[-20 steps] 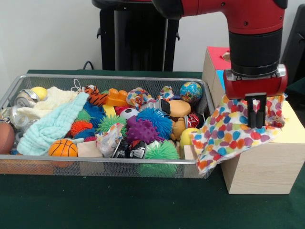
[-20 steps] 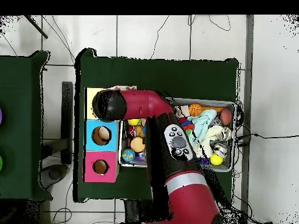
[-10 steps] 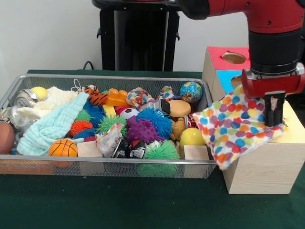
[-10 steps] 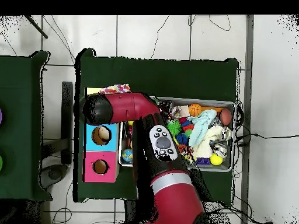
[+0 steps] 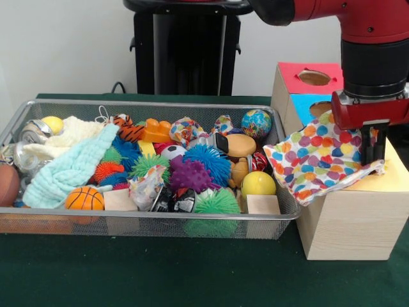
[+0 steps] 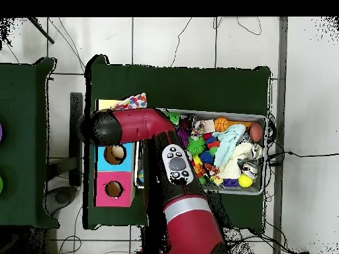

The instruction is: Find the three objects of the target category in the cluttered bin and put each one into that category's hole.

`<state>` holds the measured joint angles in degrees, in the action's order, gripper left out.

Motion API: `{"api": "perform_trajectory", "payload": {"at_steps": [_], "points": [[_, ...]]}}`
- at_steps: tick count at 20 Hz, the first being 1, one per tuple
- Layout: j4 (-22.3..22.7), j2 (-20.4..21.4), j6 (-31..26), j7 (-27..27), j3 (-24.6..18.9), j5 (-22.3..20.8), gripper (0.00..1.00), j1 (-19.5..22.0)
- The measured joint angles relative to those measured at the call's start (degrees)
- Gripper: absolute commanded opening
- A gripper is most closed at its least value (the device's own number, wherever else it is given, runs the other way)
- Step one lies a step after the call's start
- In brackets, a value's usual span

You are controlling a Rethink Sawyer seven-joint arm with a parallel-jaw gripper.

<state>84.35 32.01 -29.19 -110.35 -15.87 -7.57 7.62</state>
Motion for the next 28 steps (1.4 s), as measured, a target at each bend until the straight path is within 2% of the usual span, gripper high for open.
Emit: {"api": "perform_trajectory", "payload": {"at_steps": [13, 28], "points": [[2.6, 0.9, 5.1, 0.0, 2.1, 1.0, 0.00, -1.4], [3.6, 1.3, 6.5, 0.0, 4.8, 3.2, 0.00, -3.4]]}}
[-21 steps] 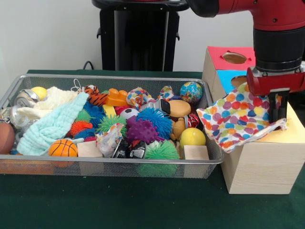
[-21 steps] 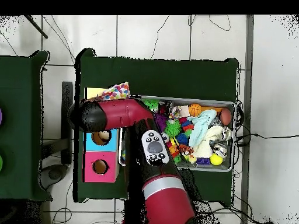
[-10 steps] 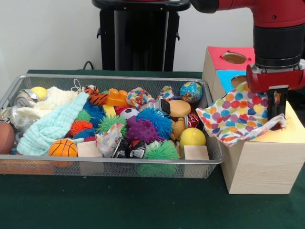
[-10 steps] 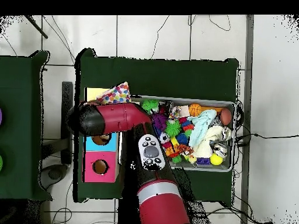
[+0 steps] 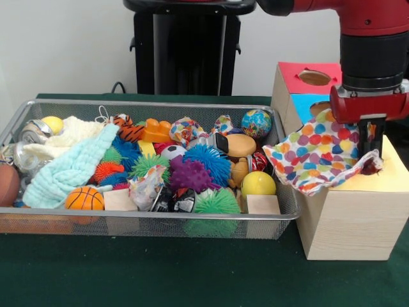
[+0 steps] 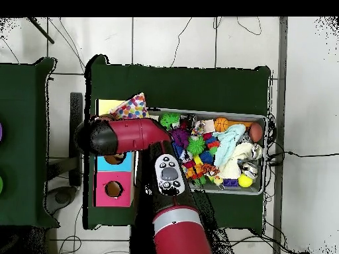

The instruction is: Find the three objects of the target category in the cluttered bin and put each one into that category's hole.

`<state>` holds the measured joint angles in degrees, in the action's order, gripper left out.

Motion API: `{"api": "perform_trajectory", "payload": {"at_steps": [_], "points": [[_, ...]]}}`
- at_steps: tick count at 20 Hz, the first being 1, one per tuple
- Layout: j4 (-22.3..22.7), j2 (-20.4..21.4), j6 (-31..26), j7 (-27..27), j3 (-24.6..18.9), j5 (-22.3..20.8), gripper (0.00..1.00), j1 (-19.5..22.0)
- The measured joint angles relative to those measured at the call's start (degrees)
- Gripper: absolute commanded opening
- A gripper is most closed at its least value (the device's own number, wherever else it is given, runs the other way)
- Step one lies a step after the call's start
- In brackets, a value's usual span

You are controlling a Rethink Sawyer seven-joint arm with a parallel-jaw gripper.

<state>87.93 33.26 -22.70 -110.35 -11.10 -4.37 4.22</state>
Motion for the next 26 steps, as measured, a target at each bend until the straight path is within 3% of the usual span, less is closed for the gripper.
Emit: {"api": "perform_trajectory", "payload": {"at_steps": [6, 18, 26], "points": [[0.0, -0.4, 0.8, 0.0, 0.0, 0.0, 0.00, 0.1], [-1.1, -5.7, 4.9, 0.0, -0.2, 0.0, 0.00, 1.0], [-1.0, -5.7, 5.1, 0.0, -0.2, 0.0, 0.00, 1.0]]}}
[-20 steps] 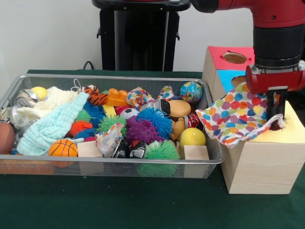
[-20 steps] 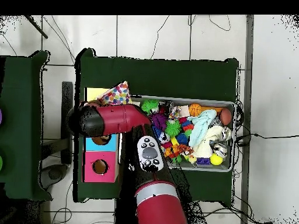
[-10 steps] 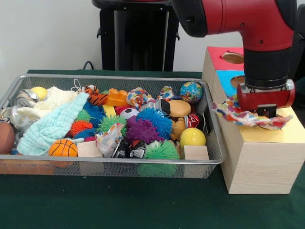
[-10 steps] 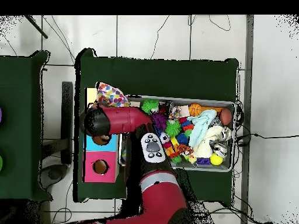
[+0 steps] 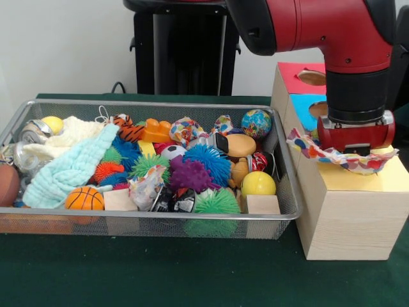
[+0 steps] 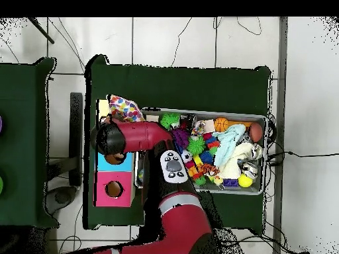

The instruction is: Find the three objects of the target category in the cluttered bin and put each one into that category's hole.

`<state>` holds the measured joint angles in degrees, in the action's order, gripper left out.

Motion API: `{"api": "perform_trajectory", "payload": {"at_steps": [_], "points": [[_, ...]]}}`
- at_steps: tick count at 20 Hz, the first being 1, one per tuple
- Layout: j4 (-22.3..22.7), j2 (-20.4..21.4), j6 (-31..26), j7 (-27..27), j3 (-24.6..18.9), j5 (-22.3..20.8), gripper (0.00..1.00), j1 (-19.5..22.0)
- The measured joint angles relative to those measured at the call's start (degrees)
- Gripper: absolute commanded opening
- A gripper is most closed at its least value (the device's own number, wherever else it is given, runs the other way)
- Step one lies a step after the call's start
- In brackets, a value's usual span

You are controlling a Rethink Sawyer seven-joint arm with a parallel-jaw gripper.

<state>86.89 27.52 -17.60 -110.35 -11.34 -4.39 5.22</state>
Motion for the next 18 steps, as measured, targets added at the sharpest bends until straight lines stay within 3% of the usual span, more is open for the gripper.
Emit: {"api": "perform_trajectory", "payload": {"at_steps": [11, 18], "points": [[1.3, 2.5, -0.7, 0.0, 1.1, 0.2, 0.00, -1.4], [2.3, 9.0, -10.3, 0.0, 2.0, 1.4, 0.00, -2.0]]}}
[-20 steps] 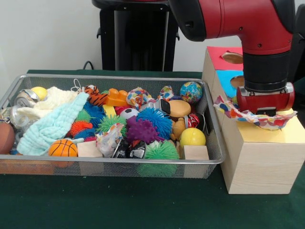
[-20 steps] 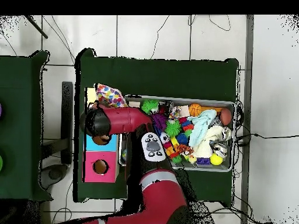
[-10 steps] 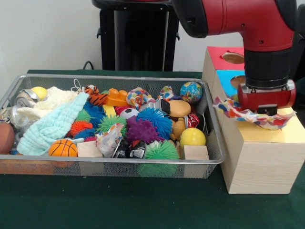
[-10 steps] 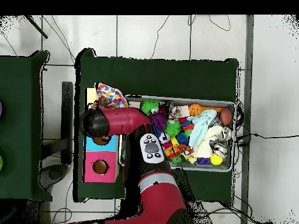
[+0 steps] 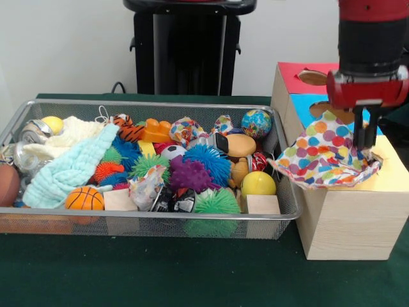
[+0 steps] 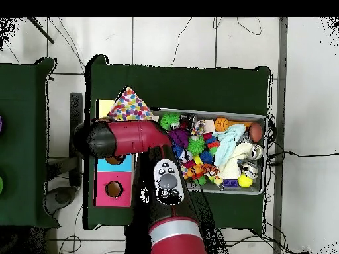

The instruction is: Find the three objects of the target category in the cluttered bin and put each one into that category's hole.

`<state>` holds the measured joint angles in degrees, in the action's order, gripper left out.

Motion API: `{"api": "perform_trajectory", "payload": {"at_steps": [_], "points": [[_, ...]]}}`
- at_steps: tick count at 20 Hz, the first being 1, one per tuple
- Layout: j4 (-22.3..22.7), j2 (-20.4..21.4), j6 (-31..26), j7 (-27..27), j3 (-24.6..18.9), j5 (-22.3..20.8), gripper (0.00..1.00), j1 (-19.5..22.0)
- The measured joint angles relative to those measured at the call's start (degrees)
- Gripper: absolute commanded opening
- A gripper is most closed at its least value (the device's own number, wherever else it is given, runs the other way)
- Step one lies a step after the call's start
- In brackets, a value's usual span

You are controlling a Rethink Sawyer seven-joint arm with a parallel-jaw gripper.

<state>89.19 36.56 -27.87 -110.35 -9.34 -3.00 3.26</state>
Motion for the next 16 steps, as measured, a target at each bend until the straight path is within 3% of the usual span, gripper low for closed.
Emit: {"api": "perform_trajectory", "payload": {"at_steps": [7, 16], "points": [[0.0, 4.2, -6.3, 0.0, 0.0, 0.9, 0.00, 0.0], [-0.2, 6.3, -7.7, 0.0, 0.0, 1.0, 0.00, 0.5]]}}
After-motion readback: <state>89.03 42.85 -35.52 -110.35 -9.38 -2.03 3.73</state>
